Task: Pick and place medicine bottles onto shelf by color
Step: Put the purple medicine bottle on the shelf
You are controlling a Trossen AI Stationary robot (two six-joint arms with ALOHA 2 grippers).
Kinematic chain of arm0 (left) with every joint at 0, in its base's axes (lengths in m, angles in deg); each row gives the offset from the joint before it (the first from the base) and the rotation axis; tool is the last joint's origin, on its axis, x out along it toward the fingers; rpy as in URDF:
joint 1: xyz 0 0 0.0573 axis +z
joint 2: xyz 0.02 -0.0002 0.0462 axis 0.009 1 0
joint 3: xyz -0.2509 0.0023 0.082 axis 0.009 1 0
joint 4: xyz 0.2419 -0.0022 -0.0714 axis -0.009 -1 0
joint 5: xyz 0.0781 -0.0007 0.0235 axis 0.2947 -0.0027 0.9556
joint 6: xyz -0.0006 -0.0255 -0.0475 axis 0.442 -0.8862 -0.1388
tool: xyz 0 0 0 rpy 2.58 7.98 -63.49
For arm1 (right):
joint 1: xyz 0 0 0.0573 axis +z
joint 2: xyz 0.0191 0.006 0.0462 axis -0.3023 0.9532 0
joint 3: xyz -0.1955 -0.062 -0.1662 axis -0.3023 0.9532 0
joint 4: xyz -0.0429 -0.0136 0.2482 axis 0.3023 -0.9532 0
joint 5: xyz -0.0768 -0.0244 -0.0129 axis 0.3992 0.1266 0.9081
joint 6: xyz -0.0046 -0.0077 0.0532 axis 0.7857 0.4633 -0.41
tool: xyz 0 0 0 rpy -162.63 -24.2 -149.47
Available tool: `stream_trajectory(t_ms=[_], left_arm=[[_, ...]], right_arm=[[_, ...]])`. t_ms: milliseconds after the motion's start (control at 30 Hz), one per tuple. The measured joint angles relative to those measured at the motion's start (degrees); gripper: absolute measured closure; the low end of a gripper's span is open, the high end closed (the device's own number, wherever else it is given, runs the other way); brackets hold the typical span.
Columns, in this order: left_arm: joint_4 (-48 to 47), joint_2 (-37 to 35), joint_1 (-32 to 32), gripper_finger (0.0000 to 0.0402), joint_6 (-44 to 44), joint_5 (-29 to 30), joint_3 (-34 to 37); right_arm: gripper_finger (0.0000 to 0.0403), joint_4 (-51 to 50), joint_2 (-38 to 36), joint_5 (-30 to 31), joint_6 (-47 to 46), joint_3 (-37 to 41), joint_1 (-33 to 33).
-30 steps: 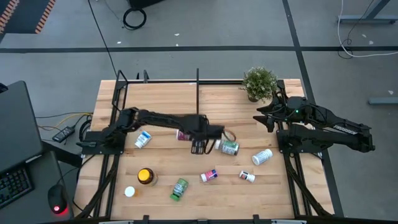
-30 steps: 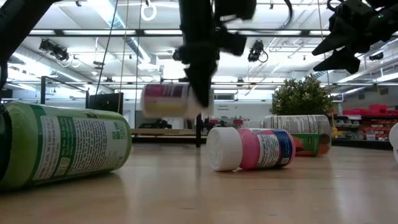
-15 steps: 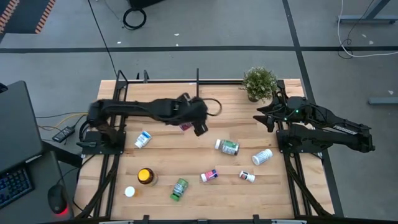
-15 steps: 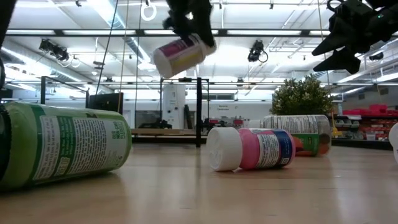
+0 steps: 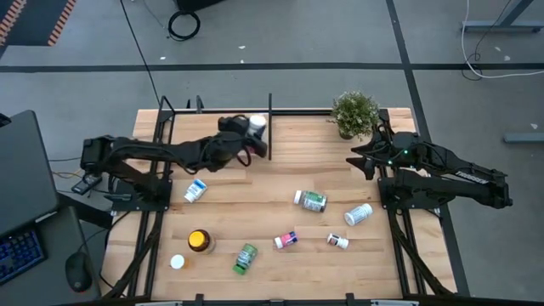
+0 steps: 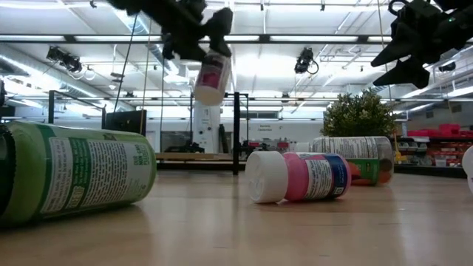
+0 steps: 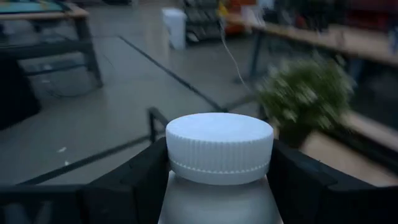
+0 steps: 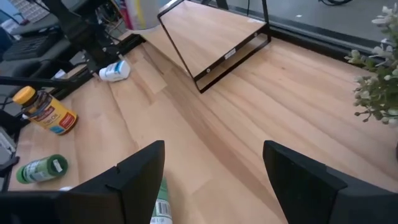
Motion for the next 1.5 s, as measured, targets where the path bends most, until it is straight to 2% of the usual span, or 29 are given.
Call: stream_trajectory(t_ms=[133, 333, 567, 733, 833, 1067, 1233, 1500], left_arm=[[11.81, 0.22, 2.17, 0.0165, 2.46, 1.64, 6.85], [20.78, 2.38, 6.93, 0.0165, 9.29, 1.83, 11.56], [39.82, 13.98, 12.55, 0.0162, 9.22, -3.97, 12.36], [51.91, 21.21, 15.19, 0.0163, 12.15, -4.45, 12.36], [54.38, 23.87, 16.68, 0.0156, 12.32, -4.61, 12.33], [55.09, 27.98, 19.07, 0.0162, 12.51, -9.95, 9.19], [54.36, 30.23, 19.29, 0.0153, 16.25, -10.04, 5.62], [51.13, 32.15, 19.29, 0.0151, 13.93, -10.41, 3.68]], right_arm=[[0.0124, -0.08, 0.02, -0.62, -1.55, 0.00, 0.03], [0.0125, 0.01, 0.02, -0.64, -1.64, 0.00, 0.02], [0.0124, 0.14, 0.02, -0.62, -3.17, 0.00, 0.03], [0.0124, 0.12, 0.02, -0.62, -3.21, 0.00, 0.02], [0.0124, 0.10, 0.02, -0.47, -3.21, 0.00, -0.01], [0.0124, 0.06, 0.02, -0.14, -3.19, 0.00, -0.02], [0.0124, 0.00, 0.02, 0.33, -4.21, 0.00, -0.02], [0.0124, 0.02, 0.02, 0.76, -4.23, 0.00, -0.01]])
